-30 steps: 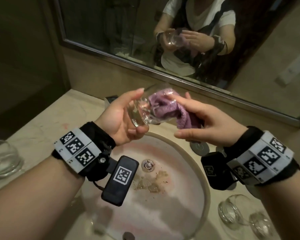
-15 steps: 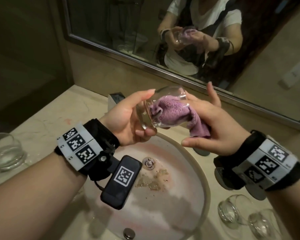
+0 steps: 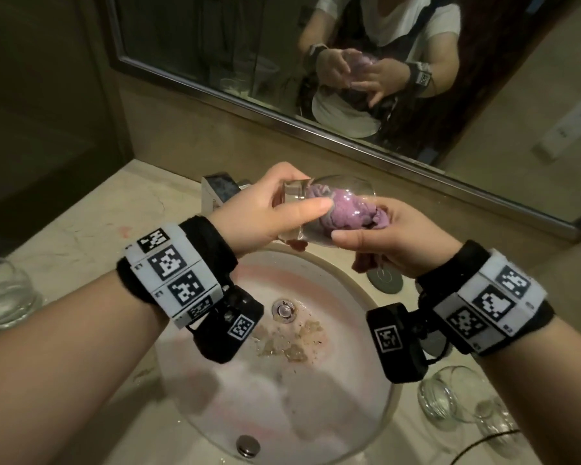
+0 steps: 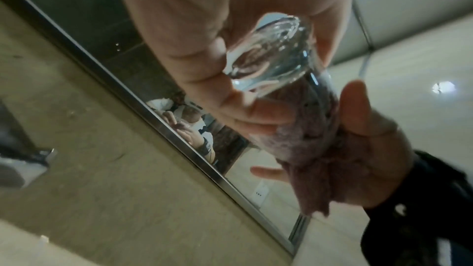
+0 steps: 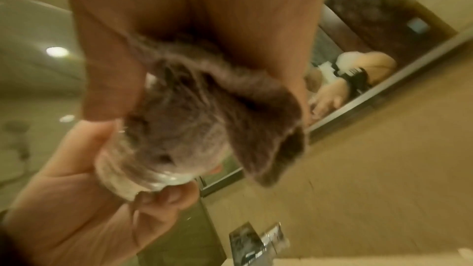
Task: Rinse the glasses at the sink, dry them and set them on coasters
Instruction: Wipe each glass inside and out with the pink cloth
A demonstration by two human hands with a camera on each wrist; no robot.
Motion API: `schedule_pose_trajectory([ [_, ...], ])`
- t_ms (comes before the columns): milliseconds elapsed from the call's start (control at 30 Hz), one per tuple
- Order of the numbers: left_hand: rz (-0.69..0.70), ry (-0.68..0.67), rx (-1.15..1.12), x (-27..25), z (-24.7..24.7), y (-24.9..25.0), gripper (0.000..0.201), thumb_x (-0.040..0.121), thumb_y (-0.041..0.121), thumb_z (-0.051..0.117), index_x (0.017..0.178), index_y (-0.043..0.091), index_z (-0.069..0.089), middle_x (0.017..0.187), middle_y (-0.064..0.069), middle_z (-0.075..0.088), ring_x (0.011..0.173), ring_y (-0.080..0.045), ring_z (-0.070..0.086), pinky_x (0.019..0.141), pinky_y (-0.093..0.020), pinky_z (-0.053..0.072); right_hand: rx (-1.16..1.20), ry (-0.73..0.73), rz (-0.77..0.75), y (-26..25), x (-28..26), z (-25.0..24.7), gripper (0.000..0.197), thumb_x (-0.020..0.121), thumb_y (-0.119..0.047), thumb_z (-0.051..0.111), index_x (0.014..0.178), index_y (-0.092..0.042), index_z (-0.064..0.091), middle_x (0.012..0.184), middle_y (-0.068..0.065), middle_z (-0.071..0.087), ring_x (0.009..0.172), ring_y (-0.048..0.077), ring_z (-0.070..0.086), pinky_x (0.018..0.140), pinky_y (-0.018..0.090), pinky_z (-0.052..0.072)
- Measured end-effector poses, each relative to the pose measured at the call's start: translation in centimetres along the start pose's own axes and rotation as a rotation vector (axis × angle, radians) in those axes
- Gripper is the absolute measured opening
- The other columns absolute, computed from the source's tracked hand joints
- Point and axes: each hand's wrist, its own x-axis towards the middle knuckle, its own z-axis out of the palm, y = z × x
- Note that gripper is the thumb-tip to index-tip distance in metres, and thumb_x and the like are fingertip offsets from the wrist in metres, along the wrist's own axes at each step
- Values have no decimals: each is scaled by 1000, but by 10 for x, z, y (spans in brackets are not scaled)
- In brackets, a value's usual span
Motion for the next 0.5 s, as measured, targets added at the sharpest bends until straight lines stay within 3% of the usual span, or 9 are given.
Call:
schedule_pose_trajectory([
  [67, -26, -7, -9, 3, -3, -3, 41, 72, 45, 74, 99, 24, 50, 95, -7, 62, 73, -17, 66, 59, -28, 54, -3, 0, 31, -6, -1, -1, 23, 63, -22, 77, 83, -33, 74, 73, -1, 68, 49, 8, 52, 42, 19, 43],
  [133, -129, -4, -255, 3, -5, -6, 41, 72, 37, 65, 103, 15, 49, 98, -15, 61, 67, -22, 65, 53, -29, 52, -19, 44, -1, -10, -4, -5, 34, 65, -29, 79, 98, -31, 69, 92, 0, 72, 68, 13, 63, 50, 21, 51],
  [200, -201, 11, -424, 3, -7, -11, 56, 74, 37, 59, 118, 4, 45, 102, -22, 59, 61, -24, 62, 46, -26, 49, -105, 182, -107, -12, -10, -7, 55, 61, -43, 81, 111, -33, 61, 112, 0, 66, 93, 25, 65, 64, 35, 59],
  [267, -237, 6, -480, 4, -8, -15, 70, 75, 41, 56, 129, -1, 43, 103, -23, 58, 59, -22, 61, 43, -23, 47, -234, 227, -234, -11, -13, -4, 64, 60, -57, 78, 118, -40, 55, 123, -4, 58, 104, 19, 62, 76, 44, 58],
  [300, -252, -10, -491, 3, -8, -14, 69, 75, 43, 55, 128, -1, 47, 100, -21, 59, 58, -21, 60, 42, -21, 46, -313, 208, -286, -8, -14, -3, 67, 61, -60, 75, 121, -44, 51, 126, -12, 57, 111, 13, 60, 91, 49, 51],
  [367, -269, -71, -500, 3, -7, -11, 57, 77, 46, 56, 115, 4, 61, 90, -16, 62, 54, -18, 58, 40, -19, 44, -462, 154, -343, -1, -11, 0, 73, 64, -61, 72, 129, -49, 42, 127, -33, 52, 126, 3, 48, 114, 58, 18],
  [433, -264, -137, -517, 1, -3, -5, 44, 81, 47, 55, 101, 11, 70, 85, -12, 65, 53, -15, 56, 42, -17, 46, -536, 84, -342, 2, -6, 1, 74, 66, -55, 68, 131, -44, 35, 121, -42, 49, 128, -8, 40, 116, 53, -11],
  [500, -262, -136, -516, 2, -1, -3, 46, 78, 46, 52, 105, 13, 70, 91, -12, 67, 55, -13, 58, 45, -17, 49, -544, 34, -320, 1, -1, 1, 70, 67, -53, 66, 128, -43, 34, 118, -36, 52, 127, -9, 41, 115, 47, -17],
])
